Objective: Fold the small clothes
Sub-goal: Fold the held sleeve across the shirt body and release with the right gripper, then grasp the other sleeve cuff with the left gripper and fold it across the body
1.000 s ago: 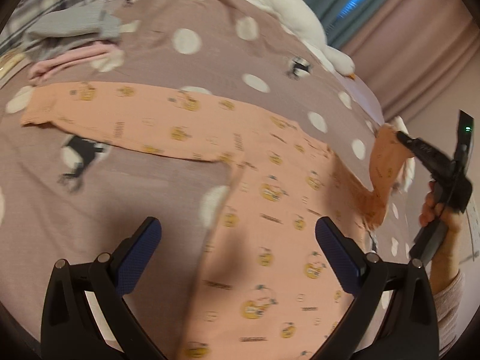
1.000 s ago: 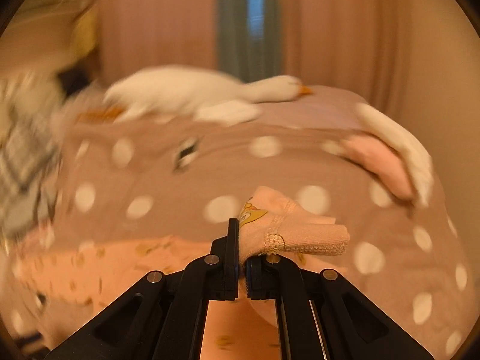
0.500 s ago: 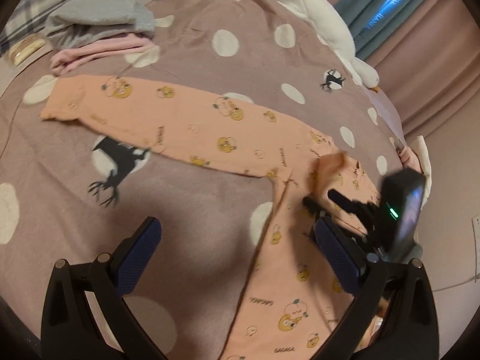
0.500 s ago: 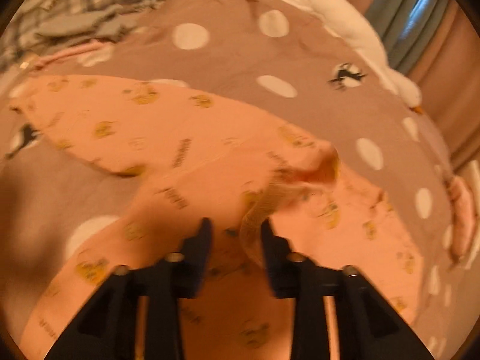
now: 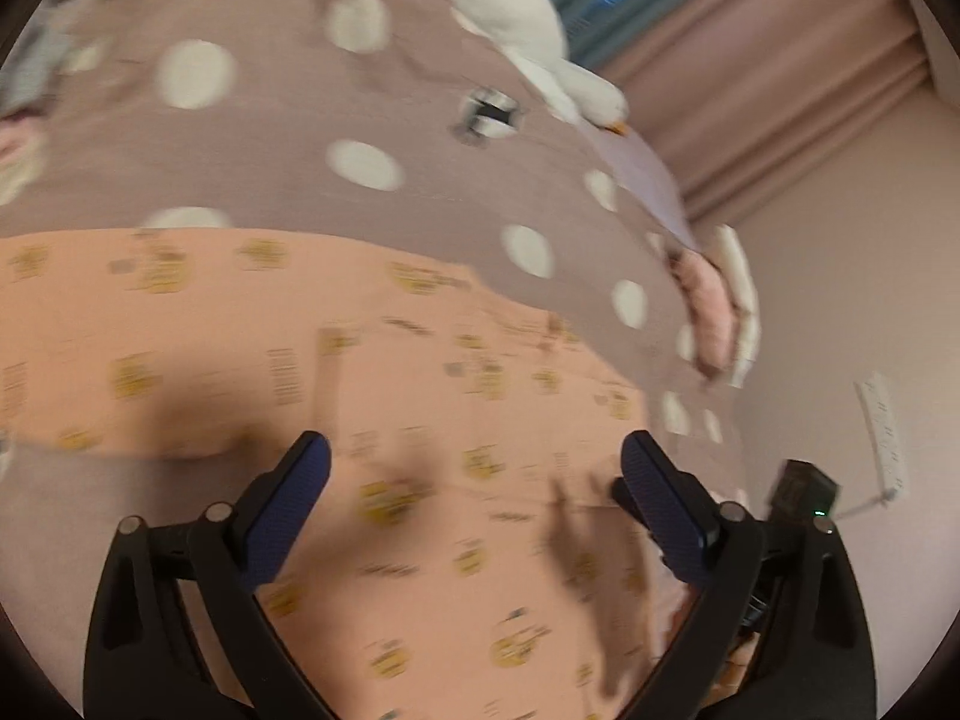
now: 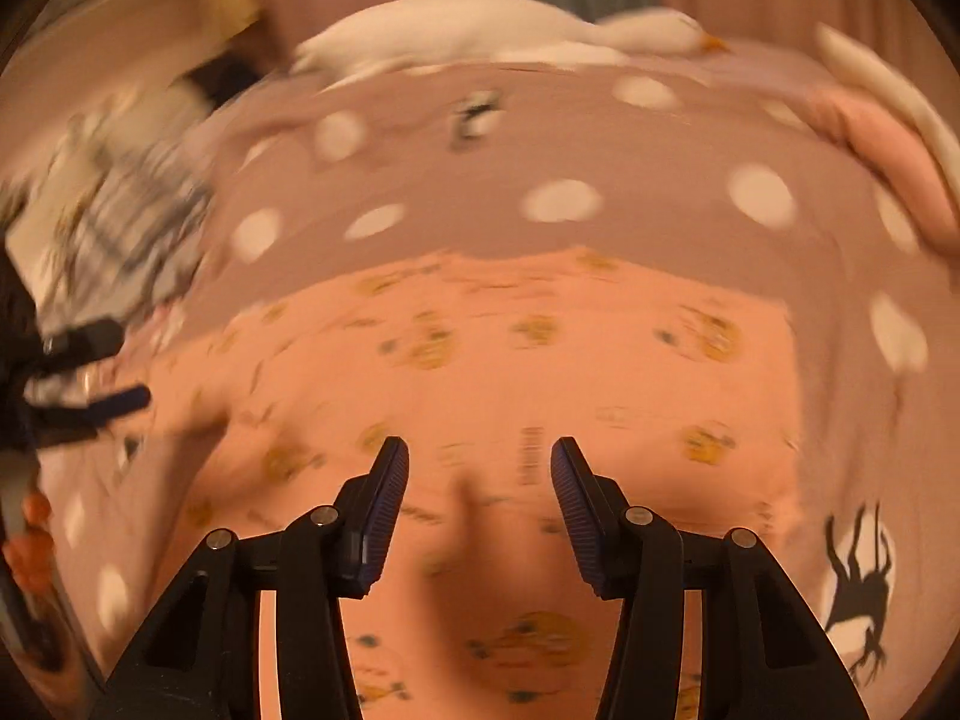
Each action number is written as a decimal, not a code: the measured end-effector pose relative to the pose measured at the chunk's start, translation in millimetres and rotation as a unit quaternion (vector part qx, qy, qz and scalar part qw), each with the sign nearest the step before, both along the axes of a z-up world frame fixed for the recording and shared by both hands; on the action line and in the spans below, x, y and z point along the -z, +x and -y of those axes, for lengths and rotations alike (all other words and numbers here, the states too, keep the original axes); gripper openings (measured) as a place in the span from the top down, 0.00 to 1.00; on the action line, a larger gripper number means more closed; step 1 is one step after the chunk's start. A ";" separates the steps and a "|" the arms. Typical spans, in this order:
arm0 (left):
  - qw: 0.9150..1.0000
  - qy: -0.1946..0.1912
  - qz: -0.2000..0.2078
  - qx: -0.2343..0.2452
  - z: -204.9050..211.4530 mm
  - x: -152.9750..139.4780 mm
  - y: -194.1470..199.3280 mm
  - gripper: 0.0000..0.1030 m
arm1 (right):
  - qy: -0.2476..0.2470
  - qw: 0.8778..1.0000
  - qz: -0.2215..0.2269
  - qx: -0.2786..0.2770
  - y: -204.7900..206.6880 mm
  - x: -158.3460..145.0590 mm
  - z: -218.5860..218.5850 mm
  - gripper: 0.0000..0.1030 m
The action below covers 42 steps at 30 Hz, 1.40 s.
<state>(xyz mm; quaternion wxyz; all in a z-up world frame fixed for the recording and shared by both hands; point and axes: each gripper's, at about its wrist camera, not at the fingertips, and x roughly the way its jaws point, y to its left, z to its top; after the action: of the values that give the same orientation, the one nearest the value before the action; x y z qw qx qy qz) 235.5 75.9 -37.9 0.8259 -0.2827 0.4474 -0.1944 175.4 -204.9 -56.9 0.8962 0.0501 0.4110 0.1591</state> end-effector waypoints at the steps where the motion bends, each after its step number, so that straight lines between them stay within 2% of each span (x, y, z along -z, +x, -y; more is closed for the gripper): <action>1: 1.000 -0.009 -0.005 0.012 9.2 5.1 10.0 0.16 | 0.020 1.000 -0.004 0.014 3.9 2.3 8.4 0.51; 3: 0.999 -0.015 -0.019 0.025 21.2 16.1 24.1 0.31 | 0.042 0.999 -0.010 0.031 9.6 6.6 18.9 0.54; 5: 0.999 -0.010 -0.034 0.033 31.0 31.4 36.1 0.36 | 0.061 0.997 -0.015 0.041 12.0 11.0 25.8 0.54; 7: 0.998 0.002 -0.050 0.029 35.5 49.4 43.8 0.36 | 0.073 0.996 -0.022 0.048 15.9 17.5 27.0 0.56; 9: 0.997 0.043 -0.066 0.010 35.8 65.1 46.5 0.37 | 0.075 0.995 -0.030 0.059 18.2 23.4 30.4 0.56; 11: 0.995 0.065 -0.072 0.004 33.8 78.7 46.7 0.62 | 0.066 0.994 -0.039 0.077 19.1 29.4 41.6 0.56; 12: 0.996 0.068 -0.065 0.003 31.5 79.9 45.4 0.64 | 0.054 0.993 -0.048 0.090 19.6 33.1 48.0 0.56; 15: 0.997 0.045 -0.068 0.010 20.6 75.7 42.9 0.63 | 0.048 0.992 -0.063 0.099 19.7 42.1 57.4 0.60; 16: 0.997 0.040 -0.068 0.007 14.4 70.7 39.2 0.57 | 0.053 0.992 -0.062 0.098 19.6 41.1 59.1 0.60; 18: 0.998 0.043 -0.050 -0.009 -1.0 57.9 27.2 0.30 | 0.072 0.989 -0.069 0.105 18.1 36.5 60.3 0.60; 20: 0.998 0.037 -0.036 -0.032 -19.7 49.3 13.5 0.19 | 0.087 0.989 -0.063 0.105 10.7 31.4 63.6 0.58; 22: 0.998 0.020 -0.027 -0.061 -51.0 42.8 -6.2 0.19 | 0.101 0.989 -0.050 0.101 1.0 24.4 65.3 0.52; 25: 0.993 0.000 -0.027 -0.119 -101.2 40.9 -33.8 0.19 | 0.110 0.989 -0.035 0.090 -15.6 16.6 62.9 0.50; 29: 0.976 -0.023 -0.031 -0.216 -179.9 47.0 -74.5 0.19 | 0.099 0.992 -0.016 0.077 -40.0 10.6 60.9 0.47; 30: 0.969 -0.037 -0.037 -0.242 -201.3 52.7 -84.3 0.19 | 0.095 0.993 -0.014 0.074 -45.6 9.3 59.8 0.47; 35: 0.941 -0.088 -0.048 -0.322 -262.8 71.8 -109.4 0.19 | 0.085 0.994 -0.012 0.068 -59.4 7.6 51.5 0.47; 39: 0.924 -0.136 -0.044 -0.355 -294.0 82.7 -108.4 0.19 | 0.089 0.994 -0.014 0.067 -70.7 8.3 45.4 0.47; 42: 0.920 -0.150 -0.038 -0.359 -301.8 85.1 -96.3 0.19 | 0.079 0.995 -0.016 0.066 -76.1 7.7 38.8 0.47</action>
<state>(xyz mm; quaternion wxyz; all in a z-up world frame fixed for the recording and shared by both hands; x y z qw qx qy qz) 139.2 377.7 -123.0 0.7708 -0.5520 0.3122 0.0612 99.2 -243.7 -64.7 0.8915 0.1504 0.4068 0.1310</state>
